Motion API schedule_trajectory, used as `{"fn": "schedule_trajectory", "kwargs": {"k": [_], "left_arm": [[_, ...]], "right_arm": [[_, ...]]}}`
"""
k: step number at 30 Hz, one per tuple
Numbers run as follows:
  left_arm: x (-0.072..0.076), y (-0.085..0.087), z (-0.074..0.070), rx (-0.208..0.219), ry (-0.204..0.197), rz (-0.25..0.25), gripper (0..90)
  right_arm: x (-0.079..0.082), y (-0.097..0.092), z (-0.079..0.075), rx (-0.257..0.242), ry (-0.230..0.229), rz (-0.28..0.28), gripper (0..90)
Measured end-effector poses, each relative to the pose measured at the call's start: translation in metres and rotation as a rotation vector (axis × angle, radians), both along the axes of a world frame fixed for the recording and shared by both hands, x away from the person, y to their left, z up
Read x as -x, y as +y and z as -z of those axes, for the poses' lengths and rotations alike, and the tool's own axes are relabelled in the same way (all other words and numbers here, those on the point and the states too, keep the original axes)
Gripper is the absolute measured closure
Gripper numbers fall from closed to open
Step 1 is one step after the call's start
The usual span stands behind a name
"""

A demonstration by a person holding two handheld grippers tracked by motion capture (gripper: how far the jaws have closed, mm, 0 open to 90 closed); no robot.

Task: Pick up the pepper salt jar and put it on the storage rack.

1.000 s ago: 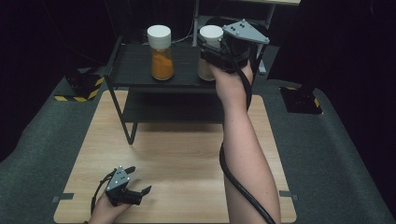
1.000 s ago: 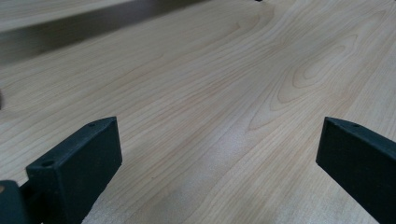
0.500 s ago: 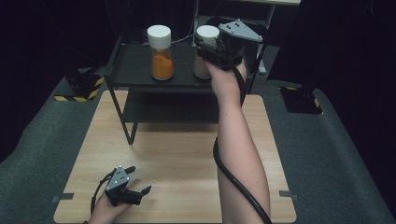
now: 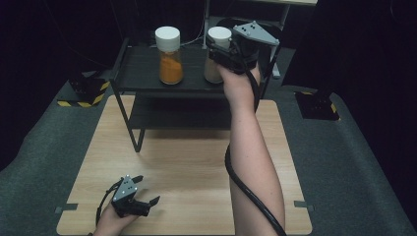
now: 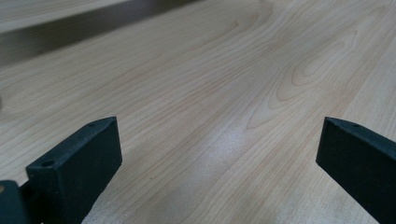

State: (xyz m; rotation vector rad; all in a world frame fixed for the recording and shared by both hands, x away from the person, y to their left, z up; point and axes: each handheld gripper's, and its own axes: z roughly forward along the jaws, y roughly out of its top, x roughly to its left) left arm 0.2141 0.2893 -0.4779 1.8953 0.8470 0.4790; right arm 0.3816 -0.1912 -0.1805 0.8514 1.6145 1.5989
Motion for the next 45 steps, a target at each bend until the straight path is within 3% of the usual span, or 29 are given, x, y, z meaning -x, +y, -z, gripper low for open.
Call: {"fn": "schedule_trajectory", "kwargs": {"k": [7, 15, 33, 45], "left_arm": [[0.0, 0.0, 0.0, -0.002, -0.002, 0.0, 0.4], [0.001, -0.002, 0.0, -0.009, -0.005, -0.002, 0.4], [0.002, -0.003, -0.001, -0.018, -0.008, -0.005, 0.4], [0.002, -0.005, -0.002, -0.028, -0.007, -0.004, 0.4]], "right_arm": [[0.006, -0.002, -0.004, 0.021, 0.006, -0.005, 18.0], [0.011, -0.008, -0.003, 0.005, 0.033, -0.007, 0.3], [0.032, -0.016, 0.004, 0.042, 0.015, -0.039, 0.0], [0.053, -0.027, 0.02, 0.036, 0.001, -0.06, 0.0]]}}
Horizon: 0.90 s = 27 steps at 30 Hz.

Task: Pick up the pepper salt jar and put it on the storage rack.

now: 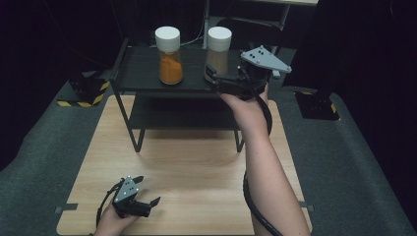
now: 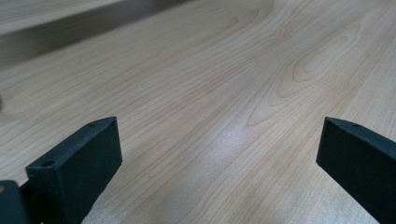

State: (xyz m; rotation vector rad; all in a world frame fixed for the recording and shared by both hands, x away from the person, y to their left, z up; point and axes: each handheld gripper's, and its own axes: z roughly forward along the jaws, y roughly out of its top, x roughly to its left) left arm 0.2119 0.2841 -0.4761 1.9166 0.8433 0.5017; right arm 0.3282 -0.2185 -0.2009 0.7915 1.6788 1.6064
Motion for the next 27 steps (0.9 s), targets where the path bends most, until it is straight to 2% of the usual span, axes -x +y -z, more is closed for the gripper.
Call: {"fn": "schedule_trajectory", "kwargs": {"k": [14, 27], "left_arm": [[0.0, -0.001, -0.001, -0.008, 0.001, -0.002, 0.4], [0.002, -0.002, 0.001, -0.006, -0.014, -0.006, 0.5]], "right_arm": [[0.022, -0.014, 0.034, -0.007, -0.001, -0.041, 0.0], [0.046, -0.025, 0.078, 0.05, 0.015, -0.071, 0.0]]}}
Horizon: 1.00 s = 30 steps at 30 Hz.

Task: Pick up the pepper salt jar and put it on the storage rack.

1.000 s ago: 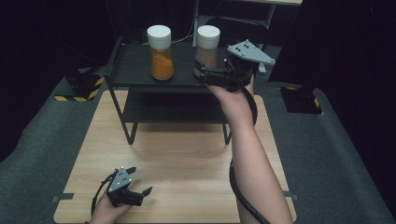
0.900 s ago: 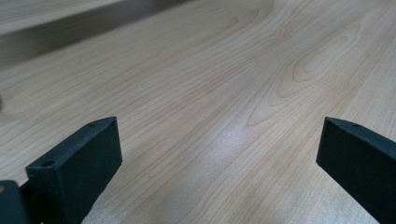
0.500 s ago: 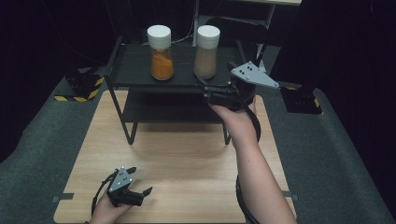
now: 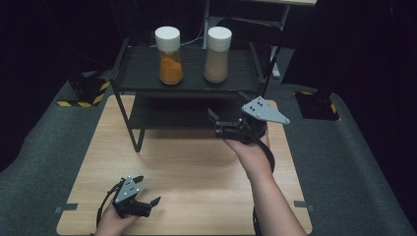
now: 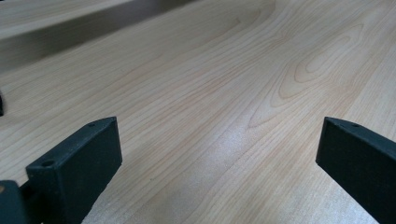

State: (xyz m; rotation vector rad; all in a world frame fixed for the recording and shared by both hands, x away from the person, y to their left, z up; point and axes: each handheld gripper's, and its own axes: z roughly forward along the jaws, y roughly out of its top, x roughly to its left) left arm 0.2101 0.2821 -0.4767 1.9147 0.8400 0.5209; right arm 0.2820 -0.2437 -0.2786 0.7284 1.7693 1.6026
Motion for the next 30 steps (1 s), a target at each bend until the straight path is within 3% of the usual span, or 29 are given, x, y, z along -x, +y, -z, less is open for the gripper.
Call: {"fn": "schedule_trajectory", "kwargs": {"k": [5, 10, 18, 30], "left_arm": [[0.0, 0.0, 0.0, 0.0, -0.002, 0.001, 0.5], [0.0, 0.0, 0.0, -0.003, -0.005, 0.004, 0.5], [0.0, 0.0, 0.0, -0.007, -0.01, 0.006, 0.6], [0.002, -0.003, 0.0, -0.023, -0.02, 0.008, 0.6]], "right_arm": [[0.01, -0.006, 0.02, 0.032, 0.019, -0.021, 0.0], [0.017, -0.013, 0.048, 0.059, 0.067, -0.041, 0.0], [0.033, -0.022, 0.091, 0.114, 0.103, -0.048, 0.0], [0.047, -0.037, 0.139, 0.127, 0.175, -0.032, 0.0]]}}
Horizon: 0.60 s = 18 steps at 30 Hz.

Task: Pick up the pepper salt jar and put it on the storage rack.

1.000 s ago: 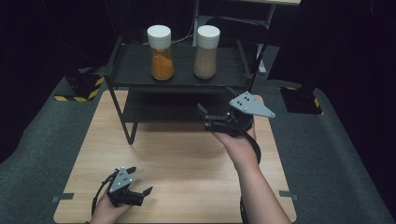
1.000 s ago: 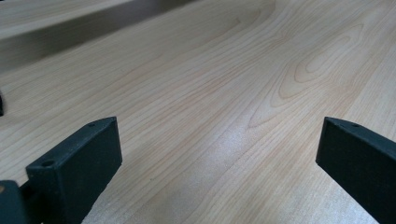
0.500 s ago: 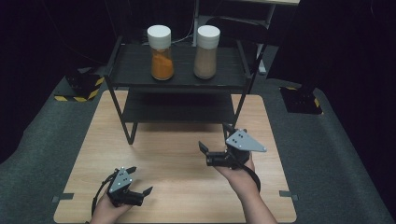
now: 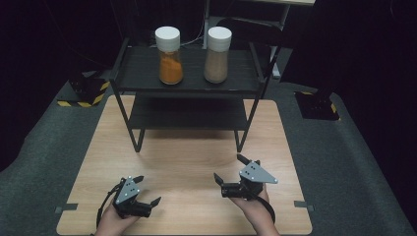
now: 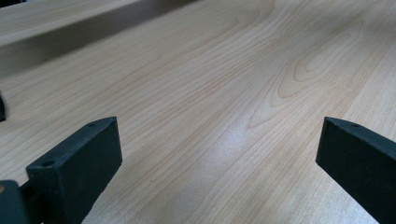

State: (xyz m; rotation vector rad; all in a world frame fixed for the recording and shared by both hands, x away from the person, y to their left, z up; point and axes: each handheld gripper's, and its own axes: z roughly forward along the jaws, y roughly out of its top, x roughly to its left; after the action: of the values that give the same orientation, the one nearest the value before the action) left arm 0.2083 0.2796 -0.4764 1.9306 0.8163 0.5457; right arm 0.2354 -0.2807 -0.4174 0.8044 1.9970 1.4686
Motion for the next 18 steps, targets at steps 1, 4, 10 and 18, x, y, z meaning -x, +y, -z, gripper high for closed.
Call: {"fn": "schedule_trajectory", "kwargs": {"k": [1, 4, 10, 18], "left_arm": [[0.0, 0.0, 0.0, -0.002, -0.001, 0.0, 0.6], [0.0, -0.001, -0.001, -0.01, -0.003, 0.001, 0.5], [0.0, -0.004, -0.001, -0.022, -0.002, 0.004, 0.4], [-0.001, -0.009, -0.004, -0.053, 0.002, 0.005, 0.5]], "right_arm": [[0.001, -0.001, 0.003, 0.001, 0.008, 0.002, 0.0], [0.003, -0.004, 0.014, 0.009, 0.029, 0.012, 0.0], [0.009, -0.007, 0.033, 0.04, 0.054, 0.033, 0.0], [0.018, -0.009, 0.057, 0.107, 0.083, 0.056, 0.0]]}}
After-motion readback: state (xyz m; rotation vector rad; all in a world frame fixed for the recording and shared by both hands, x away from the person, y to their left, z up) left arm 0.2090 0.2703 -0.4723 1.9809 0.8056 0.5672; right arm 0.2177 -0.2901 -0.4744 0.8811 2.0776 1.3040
